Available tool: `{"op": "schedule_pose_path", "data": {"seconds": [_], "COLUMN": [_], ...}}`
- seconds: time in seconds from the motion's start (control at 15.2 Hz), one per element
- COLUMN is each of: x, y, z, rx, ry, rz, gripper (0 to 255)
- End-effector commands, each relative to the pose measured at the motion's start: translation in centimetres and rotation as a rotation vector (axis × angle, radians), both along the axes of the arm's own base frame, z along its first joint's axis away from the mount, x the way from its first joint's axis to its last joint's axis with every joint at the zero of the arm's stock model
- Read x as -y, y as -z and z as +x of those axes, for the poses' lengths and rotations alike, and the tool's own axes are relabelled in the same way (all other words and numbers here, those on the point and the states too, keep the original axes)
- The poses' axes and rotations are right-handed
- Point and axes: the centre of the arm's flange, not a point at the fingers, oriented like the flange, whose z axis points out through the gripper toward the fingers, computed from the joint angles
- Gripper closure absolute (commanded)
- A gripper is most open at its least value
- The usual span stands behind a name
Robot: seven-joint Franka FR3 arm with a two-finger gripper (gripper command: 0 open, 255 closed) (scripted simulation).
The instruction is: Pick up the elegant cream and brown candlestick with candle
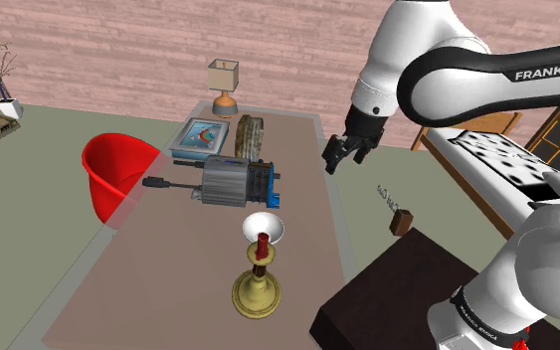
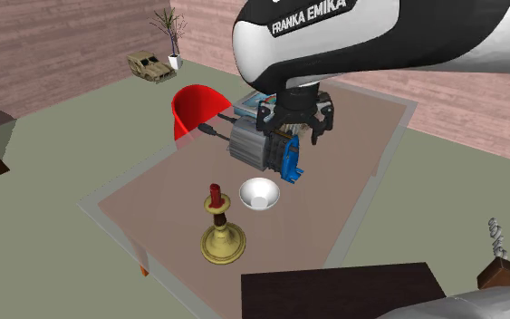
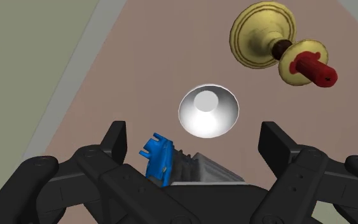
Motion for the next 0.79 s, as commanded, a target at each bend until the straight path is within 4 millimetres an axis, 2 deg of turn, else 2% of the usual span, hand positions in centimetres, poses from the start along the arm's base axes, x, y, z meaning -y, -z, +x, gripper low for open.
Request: {"op": "schedule_pose_path", "data": {"seconds": [0.0, 0.73], "x": [-2.0, -12.5], "y": [1.9, 11.1], "z": [0.6, 3.4], "rx": [-0.003, -0.024], "ry": [0.003, 0.013], "rz": [0.005, 0.024], "gripper": [0, 0]}}
